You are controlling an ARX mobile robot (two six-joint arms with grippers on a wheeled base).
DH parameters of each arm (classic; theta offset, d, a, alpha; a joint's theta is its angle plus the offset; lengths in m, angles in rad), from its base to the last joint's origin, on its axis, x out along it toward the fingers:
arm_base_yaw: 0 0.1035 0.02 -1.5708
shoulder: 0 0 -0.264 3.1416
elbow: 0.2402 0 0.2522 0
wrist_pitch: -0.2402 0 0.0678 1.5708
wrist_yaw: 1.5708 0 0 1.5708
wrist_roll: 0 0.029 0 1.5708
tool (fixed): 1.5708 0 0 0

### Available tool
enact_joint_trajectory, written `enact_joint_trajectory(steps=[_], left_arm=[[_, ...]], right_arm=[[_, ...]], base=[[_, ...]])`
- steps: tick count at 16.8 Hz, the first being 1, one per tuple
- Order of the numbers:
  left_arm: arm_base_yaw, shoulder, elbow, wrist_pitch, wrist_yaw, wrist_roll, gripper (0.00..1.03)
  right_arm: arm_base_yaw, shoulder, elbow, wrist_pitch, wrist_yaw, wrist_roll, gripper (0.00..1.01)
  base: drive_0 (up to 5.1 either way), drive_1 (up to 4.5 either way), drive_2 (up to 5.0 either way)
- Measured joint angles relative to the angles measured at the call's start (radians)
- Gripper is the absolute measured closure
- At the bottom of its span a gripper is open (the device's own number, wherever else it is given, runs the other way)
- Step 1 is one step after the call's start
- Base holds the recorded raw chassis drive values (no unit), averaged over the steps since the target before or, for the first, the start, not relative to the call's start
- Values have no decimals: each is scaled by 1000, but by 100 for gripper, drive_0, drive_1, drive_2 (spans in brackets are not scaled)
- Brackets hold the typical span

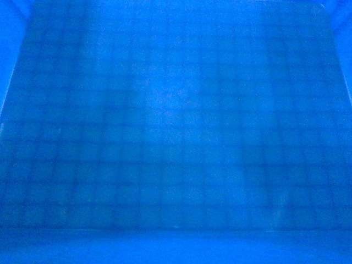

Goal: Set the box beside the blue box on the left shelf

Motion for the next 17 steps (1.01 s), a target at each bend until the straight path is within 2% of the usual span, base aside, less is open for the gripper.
enact_joint_trajectory(steps=[17], left_arm=[[0, 0, 0, -2, 0, 0, 83]], right_arm=[[0, 0, 0, 0, 0, 0, 84]], base=[[6, 431, -418]])
